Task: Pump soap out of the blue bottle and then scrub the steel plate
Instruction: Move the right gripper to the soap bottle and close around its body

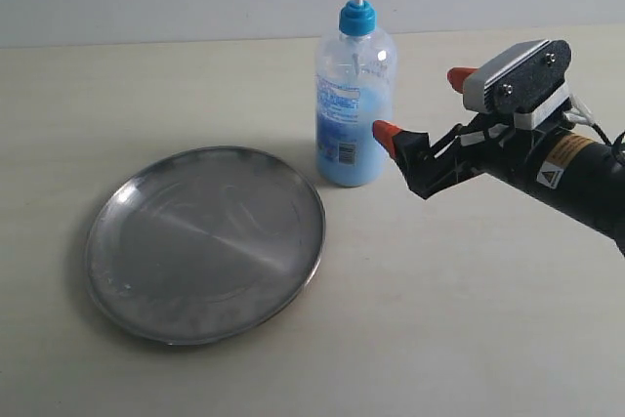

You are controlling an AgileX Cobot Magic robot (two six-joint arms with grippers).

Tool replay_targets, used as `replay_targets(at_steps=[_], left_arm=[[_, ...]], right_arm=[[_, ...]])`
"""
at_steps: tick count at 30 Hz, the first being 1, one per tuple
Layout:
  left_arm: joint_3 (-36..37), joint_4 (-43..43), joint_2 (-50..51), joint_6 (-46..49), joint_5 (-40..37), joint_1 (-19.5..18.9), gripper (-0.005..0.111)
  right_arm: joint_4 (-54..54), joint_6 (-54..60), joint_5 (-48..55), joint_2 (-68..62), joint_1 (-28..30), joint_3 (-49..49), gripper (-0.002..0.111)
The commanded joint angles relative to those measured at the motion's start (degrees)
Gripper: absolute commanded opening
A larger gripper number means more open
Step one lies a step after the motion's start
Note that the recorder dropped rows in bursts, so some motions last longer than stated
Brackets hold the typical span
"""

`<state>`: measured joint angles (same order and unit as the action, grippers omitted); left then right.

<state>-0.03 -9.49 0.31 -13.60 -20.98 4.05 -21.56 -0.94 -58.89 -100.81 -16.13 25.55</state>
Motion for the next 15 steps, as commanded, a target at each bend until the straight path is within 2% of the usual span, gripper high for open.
replay_targets(at_steps=[1, 7, 15], left_arm=[[0.0, -0.2, -0.3, 0.0, 0.5, -0.1, 0.001], [0.0, -0.2, -0.3, 0.0, 0.5, -0.1, 0.001], [0.0, -0.2, -0.3, 0.0, 0.5, -0.1, 0.001]], right_arm=[[-0.1, -2.4, 1.0, -0.2, -0.2, 2.3, 0.105], [-3.4, -6.1, 5.9, -0.6, -0.2, 6.5, 0.105], [-11.4, -14.5, 6.2, -5.4, -0.2, 12.4, 0.105]])
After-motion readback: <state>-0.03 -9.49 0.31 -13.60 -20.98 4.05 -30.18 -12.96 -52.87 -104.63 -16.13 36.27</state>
